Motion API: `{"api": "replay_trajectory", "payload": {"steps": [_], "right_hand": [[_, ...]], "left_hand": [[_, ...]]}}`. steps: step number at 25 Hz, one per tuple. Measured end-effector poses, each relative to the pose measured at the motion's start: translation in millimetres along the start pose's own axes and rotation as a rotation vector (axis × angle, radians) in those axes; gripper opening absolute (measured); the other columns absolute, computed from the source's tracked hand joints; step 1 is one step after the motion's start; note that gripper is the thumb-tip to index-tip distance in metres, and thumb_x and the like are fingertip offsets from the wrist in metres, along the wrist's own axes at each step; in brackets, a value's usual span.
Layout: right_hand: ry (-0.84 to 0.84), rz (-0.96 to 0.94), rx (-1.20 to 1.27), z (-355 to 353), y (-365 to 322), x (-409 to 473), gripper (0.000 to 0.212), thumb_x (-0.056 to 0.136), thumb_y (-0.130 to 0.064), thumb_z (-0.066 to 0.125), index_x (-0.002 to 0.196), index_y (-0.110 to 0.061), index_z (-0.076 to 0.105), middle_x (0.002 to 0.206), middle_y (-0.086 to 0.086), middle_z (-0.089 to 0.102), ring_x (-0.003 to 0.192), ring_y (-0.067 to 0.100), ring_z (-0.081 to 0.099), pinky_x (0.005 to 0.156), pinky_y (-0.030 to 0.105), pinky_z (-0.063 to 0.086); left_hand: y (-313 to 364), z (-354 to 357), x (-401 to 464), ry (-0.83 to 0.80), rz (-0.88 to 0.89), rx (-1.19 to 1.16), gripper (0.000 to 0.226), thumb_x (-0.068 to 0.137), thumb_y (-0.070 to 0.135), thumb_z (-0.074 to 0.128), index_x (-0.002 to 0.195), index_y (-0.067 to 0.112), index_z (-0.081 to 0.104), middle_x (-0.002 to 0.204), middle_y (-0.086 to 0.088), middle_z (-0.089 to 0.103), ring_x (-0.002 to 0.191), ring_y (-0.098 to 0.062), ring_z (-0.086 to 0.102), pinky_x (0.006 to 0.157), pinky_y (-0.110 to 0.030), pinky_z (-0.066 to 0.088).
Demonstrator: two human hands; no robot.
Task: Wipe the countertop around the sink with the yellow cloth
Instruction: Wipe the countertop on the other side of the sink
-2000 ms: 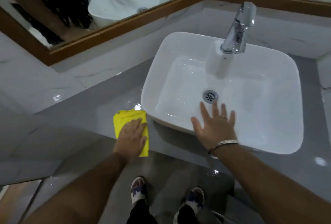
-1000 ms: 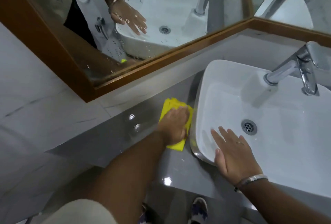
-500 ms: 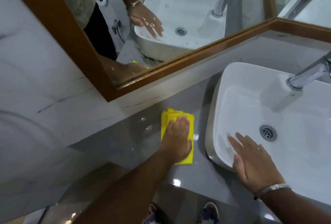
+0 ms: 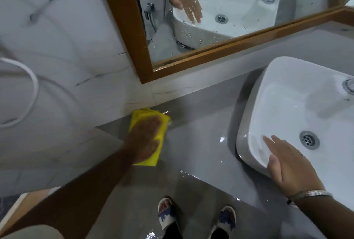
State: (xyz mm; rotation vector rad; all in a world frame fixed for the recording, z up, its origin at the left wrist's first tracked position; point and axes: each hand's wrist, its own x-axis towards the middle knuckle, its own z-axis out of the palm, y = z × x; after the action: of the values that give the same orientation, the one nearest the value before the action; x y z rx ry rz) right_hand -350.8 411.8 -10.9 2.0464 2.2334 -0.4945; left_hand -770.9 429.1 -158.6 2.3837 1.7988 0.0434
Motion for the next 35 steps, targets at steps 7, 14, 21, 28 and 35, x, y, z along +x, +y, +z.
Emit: {"api": "replay_trajectory", "payload": {"steps": [7, 14, 21, 28, 35], "right_hand": [[0.017, -0.020, 0.030, -1.1, 1.8, 1.6, 0.061, 0.086, -0.039, 0.019, 0.136, -0.014, 0.045, 0.136, 0.017, 0.053, 0.127, 0.035, 0.046, 0.104, 0.052, 0.038], [0.035, -0.020, 0.038, 0.8, 1.8, 0.8, 0.063, 0.085, -0.040, 0.019, 0.134, -0.012, 0.047, 0.135, 0.017, 0.054, 0.127, 0.034, 0.047, 0.106, 0.050, 0.037], [0.055, -0.042, 0.024, 2.2, 2.8, 1.3, 0.062, 0.085, -0.038, 0.019, 0.134, -0.011, 0.046, 0.134, 0.018, 0.055, 0.126, 0.035, 0.047, 0.105, 0.050, 0.038], [0.053, -0.026, -0.018, -1.9, 4.4, -1.0, 0.064, 0.084, -0.040, 0.017, 0.136, -0.012, 0.044, 0.136, 0.019, 0.053, 0.127, 0.036, 0.046, 0.107, 0.050, 0.037], [0.087, -0.040, -0.035, -0.1, 1.6, 1.6, 0.061, 0.082, -0.034, 0.021, 0.134, -0.013, 0.046, 0.133, 0.019, 0.055, 0.122, 0.036, 0.050, 0.102, 0.048, 0.042]], "left_hand": [[-64.4, -23.7, -31.2, 0.010, -0.001, 0.056, 0.061, 0.096, 0.037, 0.035, 0.144, 0.001, 0.038, 0.151, -0.020, 0.039, 0.137, -0.037, 0.039, 0.113, -0.046, 0.026], [-1.2, 7.3, -16.7, 0.060, 0.172, 0.010, 0.060, 0.099, 0.043, 0.030, 0.143, 0.003, 0.041, 0.148, -0.021, 0.044, 0.146, -0.028, 0.022, 0.115, -0.045, 0.021], [-29.1, -5.8, -2.5, 0.044, 0.323, 0.002, 0.062, 0.102, 0.047, 0.018, 0.151, 0.011, 0.024, 0.161, -0.004, 0.017, 0.136, -0.033, 0.035, 0.115, -0.043, 0.022], [96.2, 25.7, -17.4, -0.008, 0.603, 0.001, 0.065, 0.098, 0.046, 0.031, 0.152, 0.010, 0.025, 0.155, -0.015, 0.035, 0.146, -0.029, 0.026, 0.119, -0.046, 0.017], [129.6, 20.6, -0.8, -0.002, 0.155, -0.019, 0.069, 0.089, 0.045, 0.038, 0.145, 0.003, 0.038, 0.150, -0.021, 0.041, 0.149, -0.034, 0.015, 0.114, -0.051, 0.019]]}}
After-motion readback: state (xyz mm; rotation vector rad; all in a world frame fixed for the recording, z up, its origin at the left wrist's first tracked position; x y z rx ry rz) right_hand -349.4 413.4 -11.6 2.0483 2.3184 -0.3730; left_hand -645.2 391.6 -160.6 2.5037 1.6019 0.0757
